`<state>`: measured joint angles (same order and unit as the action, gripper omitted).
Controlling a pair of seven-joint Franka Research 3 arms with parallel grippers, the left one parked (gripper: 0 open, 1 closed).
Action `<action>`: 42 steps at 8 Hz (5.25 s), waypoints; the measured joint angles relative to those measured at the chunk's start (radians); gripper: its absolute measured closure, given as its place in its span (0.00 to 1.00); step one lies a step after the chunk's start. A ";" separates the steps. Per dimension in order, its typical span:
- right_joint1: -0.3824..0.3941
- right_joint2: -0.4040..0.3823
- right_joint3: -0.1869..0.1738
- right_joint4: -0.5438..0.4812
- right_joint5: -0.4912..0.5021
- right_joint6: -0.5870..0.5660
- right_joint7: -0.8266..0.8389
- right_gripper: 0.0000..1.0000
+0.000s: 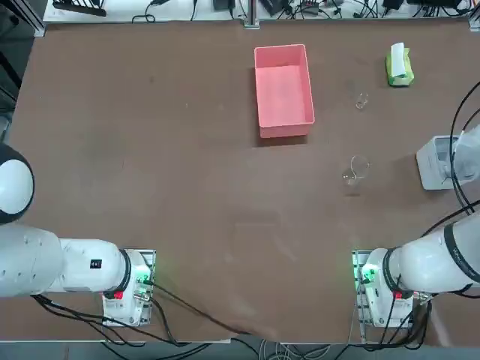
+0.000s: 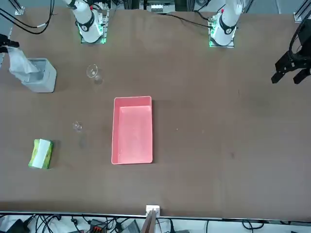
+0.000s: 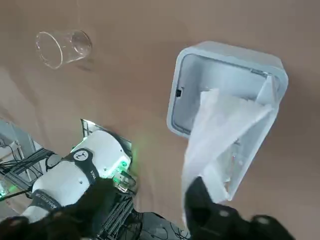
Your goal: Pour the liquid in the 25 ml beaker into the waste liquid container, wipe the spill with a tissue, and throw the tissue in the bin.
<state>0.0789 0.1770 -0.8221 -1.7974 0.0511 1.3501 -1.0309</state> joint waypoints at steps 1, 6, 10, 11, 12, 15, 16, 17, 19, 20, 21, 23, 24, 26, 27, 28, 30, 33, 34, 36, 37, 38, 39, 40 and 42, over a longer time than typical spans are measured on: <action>0.000 0.000 0.001 0.000 0.000 0.003 0.000 0.00; 0.000 0.002 0.004 0.000 0.000 0.022 0.000 0.00; 0.012 0.012 0.057 0.047 0.091 0.048 0.000 0.00; 0.028 0.029 0.062 0.088 0.128 0.051 0.000 0.00; 0.049 0.050 0.064 0.129 0.162 0.053 0.001 0.00; 0.125 0.135 0.068 0.249 0.260 0.098 0.027 0.00; 0.143 0.164 0.069 0.282 0.285 0.104 0.050 0.00; 0.165 0.182 0.071 0.303 0.297 0.116 0.086 0.00; 0.227 0.189 0.103 0.322 0.298 0.144 0.227 0.00; 0.233 0.188 0.165 0.331 0.283 0.150 0.313 0.00; 0.215 0.184 0.253 0.344 0.236 0.162 0.397 0.00; 0.089 0.144 0.507 0.367 0.088 0.213 0.585 0.00; 0.012 0.114 0.629 0.372 0.031 0.222 0.684 0.00; -0.052 0.054 0.739 0.374 -0.017 0.218 0.885 0.00; -0.052 0.024 0.748 0.374 -0.023 0.201 0.958 0.00; -0.052 -0.001 0.750 0.374 -0.029 0.167 0.998 0.00; -0.053 -0.021 0.751 0.378 -0.052 0.093 1.032 0.00; -0.053 -0.016 0.751 0.411 -0.055 0.073 1.044 0.00; -0.053 -0.013 0.751 0.411 -0.055 0.073 1.044 0.00; -0.053 -0.007 0.754 0.411 -0.055 0.073 1.044 0.00; -0.052 -0.006 0.756 0.411 -0.055 0.073 1.045 0.00; -0.052 -0.005 0.757 0.411 -0.055 0.072 1.045 0.00; -0.052 -0.004 0.758 0.411 -0.055 0.072 1.045 0.00; -0.052 -0.004 0.758 0.412 -0.055 0.072 1.045 0.00; -0.053 -0.004 0.757 0.412 -0.055 0.072 1.045 0.00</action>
<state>0.0256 0.1726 -0.0647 -1.3857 -0.0034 1.4223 0.0138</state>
